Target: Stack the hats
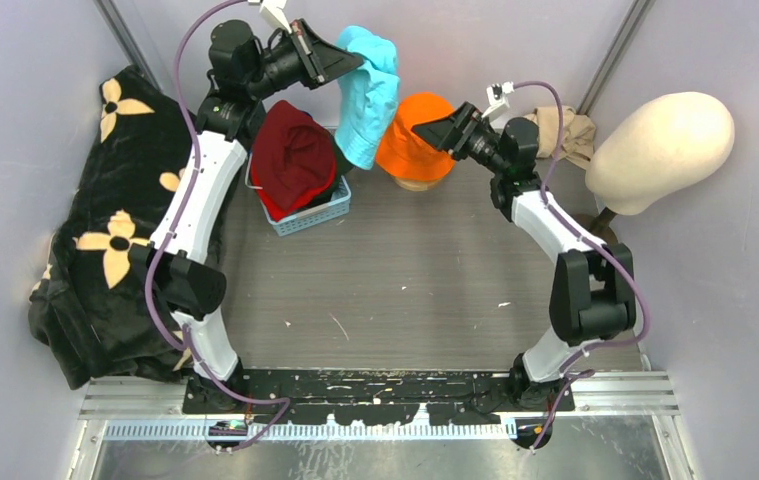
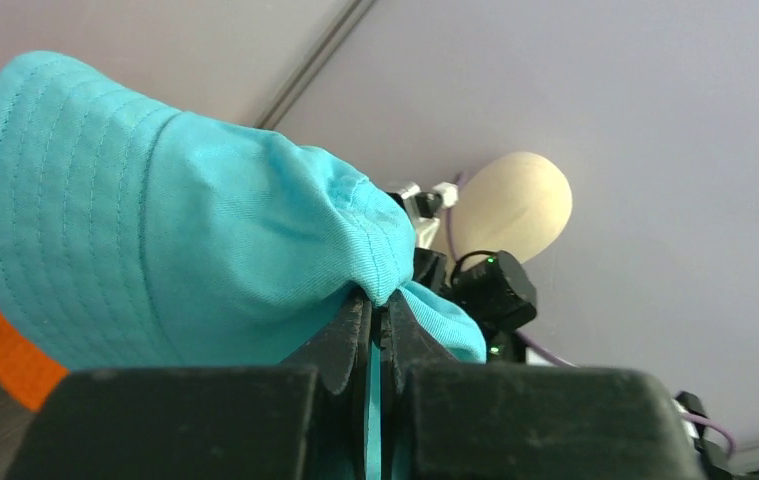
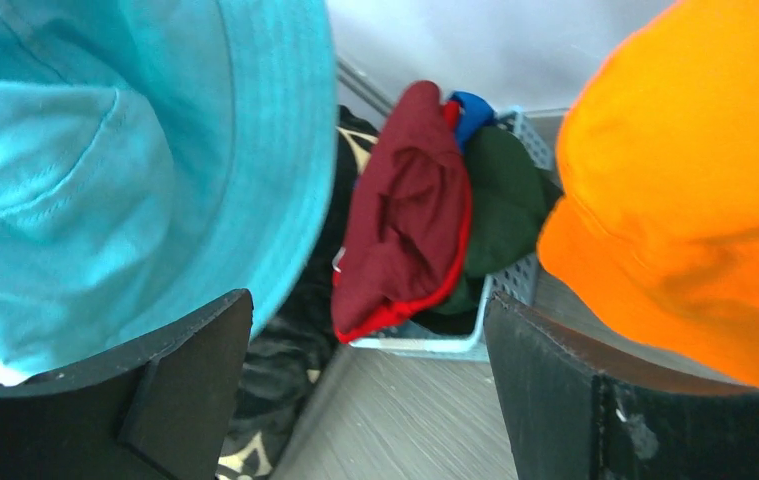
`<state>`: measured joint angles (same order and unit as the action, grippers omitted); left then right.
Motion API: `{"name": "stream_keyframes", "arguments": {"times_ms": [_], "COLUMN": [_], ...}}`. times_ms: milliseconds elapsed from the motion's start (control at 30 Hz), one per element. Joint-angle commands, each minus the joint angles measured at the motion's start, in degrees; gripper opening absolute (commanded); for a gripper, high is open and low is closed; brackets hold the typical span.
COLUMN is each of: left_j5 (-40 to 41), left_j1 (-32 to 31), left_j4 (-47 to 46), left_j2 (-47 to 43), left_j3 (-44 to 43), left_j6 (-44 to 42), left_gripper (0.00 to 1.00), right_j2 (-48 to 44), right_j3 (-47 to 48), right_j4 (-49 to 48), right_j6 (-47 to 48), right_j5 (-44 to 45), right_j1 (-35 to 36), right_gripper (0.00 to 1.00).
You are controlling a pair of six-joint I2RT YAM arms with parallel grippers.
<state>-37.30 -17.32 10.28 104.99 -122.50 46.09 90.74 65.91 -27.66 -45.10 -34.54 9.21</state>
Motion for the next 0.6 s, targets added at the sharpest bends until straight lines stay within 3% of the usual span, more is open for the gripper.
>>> {"name": "stream_keyframes", "arguments": {"times_ms": [0,333,567], "left_j5": [-4.2,-7.6,-8.1], "left_j1": [0.6,1.5,1.8], "left_j4": [-8.6,-18.4,-20.4], "left_j2": [1.5,5.4,6.6], "left_j3": [-4.1,-7.3,-9.1], "left_j6": [4.5,14.6,17.0], "left_gripper": [0.00,0.00,0.00], "right_j2": [4.3,19.6,26.9], "right_j3": [6.8,15.1,19.6], "right_j4": [-17.5,-43.8,-51.4], "right_j6": [-12.0,-36.6,-44.2], "right_j5": [-7.2,-8.7,-7.6], "right_j1": [1.1,3.6,5.2], "right_gripper": [0.90,0.88,0.87]}}
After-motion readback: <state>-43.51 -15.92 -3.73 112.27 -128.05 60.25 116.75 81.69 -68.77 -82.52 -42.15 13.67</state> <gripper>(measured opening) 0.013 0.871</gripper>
